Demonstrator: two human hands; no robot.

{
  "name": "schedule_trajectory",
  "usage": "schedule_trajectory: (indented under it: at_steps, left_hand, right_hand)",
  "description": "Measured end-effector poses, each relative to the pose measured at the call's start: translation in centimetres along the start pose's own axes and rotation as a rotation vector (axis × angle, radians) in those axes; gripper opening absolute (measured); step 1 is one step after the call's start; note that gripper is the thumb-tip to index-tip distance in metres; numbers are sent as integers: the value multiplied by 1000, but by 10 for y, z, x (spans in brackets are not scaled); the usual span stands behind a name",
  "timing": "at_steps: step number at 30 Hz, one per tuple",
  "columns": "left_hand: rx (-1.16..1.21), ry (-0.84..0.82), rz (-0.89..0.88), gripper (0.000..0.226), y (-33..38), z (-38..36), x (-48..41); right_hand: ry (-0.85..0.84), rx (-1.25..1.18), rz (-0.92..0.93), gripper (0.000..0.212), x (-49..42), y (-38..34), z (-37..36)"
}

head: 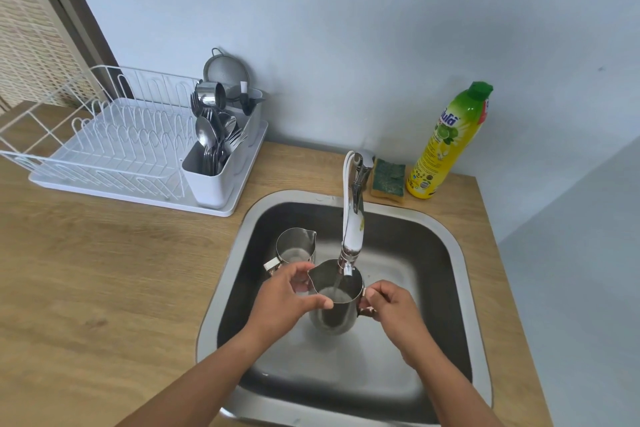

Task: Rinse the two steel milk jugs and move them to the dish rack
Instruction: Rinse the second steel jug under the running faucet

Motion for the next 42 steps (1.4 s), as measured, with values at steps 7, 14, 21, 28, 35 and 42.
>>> schedule_trajectory:
  at_steps: [7, 14, 21, 28, 35, 42]
  left_hand:
    - [-48, 0, -42, 72, 3, -6, -3]
    - [-54, -14, -31, 71, 0, -13, -9]
    - [-18, -26, 10, 75, -1, -12, -13]
    - [-45, -73, 53, 75, -10, -18, -15]
    - [-44, -89, 62, 61, -7, -26, -12]
    - [-49, -94, 156, 57, -23, -28, -15]
  right_hand:
    - [-10, 61, -2, 25, -4, 12, 2]
    - [19, 83, -2, 21, -2, 18, 5]
    - [11, 37, -71, 21, 4, 21, -2]
    - [6, 136, -37, 21, -2, 18, 5]
    - [14, 191, -19, 20, -9, 15, 13]
    - [-6, 202, -121, 20, -5, 27, 6]
Point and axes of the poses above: each hand's wrist, its own x-axis away from the middle knuckle, its own z-axis out of the back of the hand, y = z × x, the point moved 10 cm from there along -x, towards the middle knuckle, and after that the axes turned 10 degrees about y, right-handed, at the moved point
